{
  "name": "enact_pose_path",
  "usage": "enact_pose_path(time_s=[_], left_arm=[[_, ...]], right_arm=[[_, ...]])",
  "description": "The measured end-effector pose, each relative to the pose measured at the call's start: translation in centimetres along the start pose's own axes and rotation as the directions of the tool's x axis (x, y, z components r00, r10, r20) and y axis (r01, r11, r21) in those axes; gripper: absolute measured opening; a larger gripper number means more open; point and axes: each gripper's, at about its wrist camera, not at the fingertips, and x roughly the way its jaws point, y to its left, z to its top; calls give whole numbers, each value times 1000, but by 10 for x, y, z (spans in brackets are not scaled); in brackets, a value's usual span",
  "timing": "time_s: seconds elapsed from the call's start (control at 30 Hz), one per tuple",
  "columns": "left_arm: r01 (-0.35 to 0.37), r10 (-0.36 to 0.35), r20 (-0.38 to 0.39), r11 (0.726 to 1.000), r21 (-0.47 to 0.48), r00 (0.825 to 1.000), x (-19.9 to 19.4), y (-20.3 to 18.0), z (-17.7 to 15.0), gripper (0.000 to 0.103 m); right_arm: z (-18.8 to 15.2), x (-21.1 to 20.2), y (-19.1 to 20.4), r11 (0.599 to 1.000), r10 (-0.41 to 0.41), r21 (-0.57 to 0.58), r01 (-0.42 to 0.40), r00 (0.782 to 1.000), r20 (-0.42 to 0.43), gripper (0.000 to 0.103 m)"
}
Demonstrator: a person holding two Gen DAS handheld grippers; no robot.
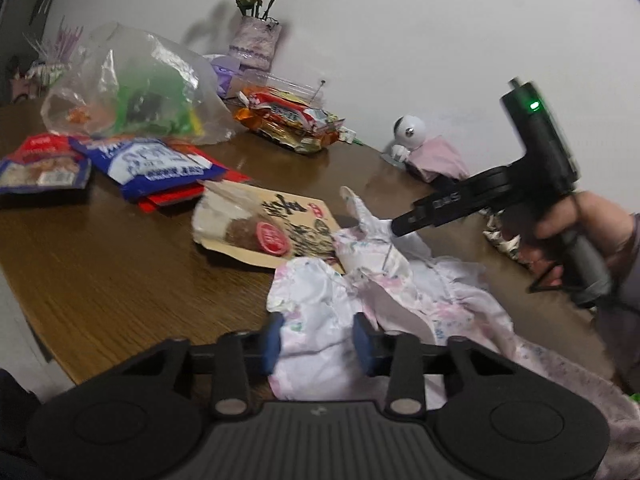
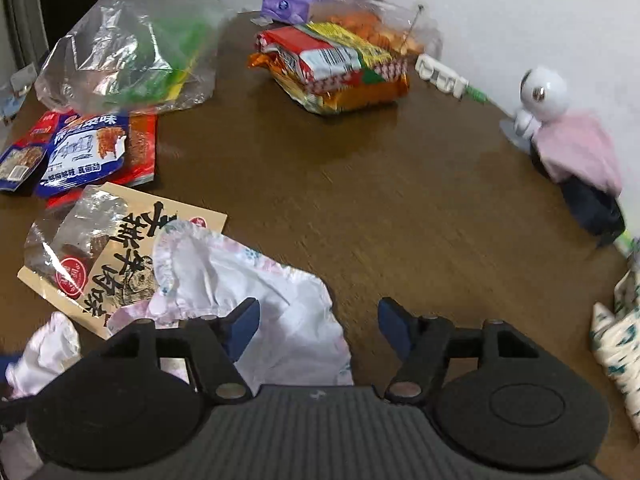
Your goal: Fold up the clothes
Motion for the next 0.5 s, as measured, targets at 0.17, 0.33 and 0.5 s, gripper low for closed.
enact_pose_path(time_s=[0.17,0.33,0.5], left_arm=[[34,-34,27,999,-20,999,-3,-4,0,2],[130,-129,114,992,2,985,-23,-26,14,1],[305,-319,136,945,116,938,-47,-78,31,1]], right_arm=[[-7,4,-1,994,67,83,-65,998,-22,3],[-20,-57,-6,978,100,170,-118,989,109,2],[-94,-176,-26,938,-11,334,-88,959,283,2]])
